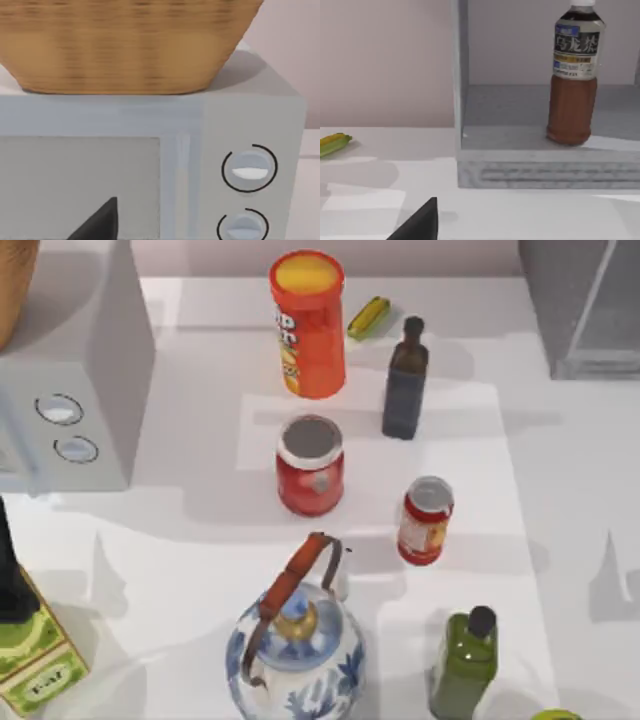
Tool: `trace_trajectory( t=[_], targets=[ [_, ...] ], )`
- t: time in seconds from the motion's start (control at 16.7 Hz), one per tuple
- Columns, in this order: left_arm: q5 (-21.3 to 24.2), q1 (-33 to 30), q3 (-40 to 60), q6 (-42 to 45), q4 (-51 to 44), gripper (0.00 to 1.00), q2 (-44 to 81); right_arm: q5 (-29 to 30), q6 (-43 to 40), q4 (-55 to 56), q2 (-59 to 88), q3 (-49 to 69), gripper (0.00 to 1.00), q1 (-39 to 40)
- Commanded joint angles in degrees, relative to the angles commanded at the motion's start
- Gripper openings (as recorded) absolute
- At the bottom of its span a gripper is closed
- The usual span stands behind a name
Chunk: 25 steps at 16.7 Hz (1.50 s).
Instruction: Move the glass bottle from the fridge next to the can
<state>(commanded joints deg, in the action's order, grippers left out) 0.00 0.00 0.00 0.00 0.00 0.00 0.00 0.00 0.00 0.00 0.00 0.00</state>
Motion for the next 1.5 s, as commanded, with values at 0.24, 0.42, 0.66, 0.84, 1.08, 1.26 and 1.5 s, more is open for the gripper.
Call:
trace_trajectory(
  t=[0.24, 0.42, 0.66, 0.84, 1.08, 1.26, 1.5],
  targets=[
    [0.00, 0.00, 0.00, 0.00, 0.00, 1.00, 0.00, -0.33, 0.01, 1.52, 1.76, 1.24, 1.00, -0.17],
    [0.00, 0.00, 0.00, 0.00, 0.00, 1.00, 0.00, -1.37, 0.05, 6.98, 9.02, 5.62, 1.00, -1.03],
    [0.00, 0.00, 0.00, 0.00, 0.00, 1.00, 0.00, -3.19, 0.16, 18.02, 27.12, 14.43, 1.00, -3.18],
    [0.00, 0.00, 0.00, 0.00, 0.00, 1.00, 0.00, -4.72, 0.30, 27.83, 45.60, 22.22, 1.00, -5.21],
    [0.00, 0.00, 0.00, 0.00, 0.00, 1.00, 0.00, -6.84, 0.53, 41.23, 72.42, 32.87, 1.00, -7.96],
    [0.00, 0.00, 0.00, 0.00, 0.00, 1.00, 0.00, -8.34, 0.71, 50.49, 90.91, 40.24, 1.00, -9.80],
    [0.00, 0.00, 0.00, 0.00, 0.00, 1.00, 0.00, -9.95, 0.87, 60.19, 108.83, 47.98, 1.00, -11.65]
  ],
)
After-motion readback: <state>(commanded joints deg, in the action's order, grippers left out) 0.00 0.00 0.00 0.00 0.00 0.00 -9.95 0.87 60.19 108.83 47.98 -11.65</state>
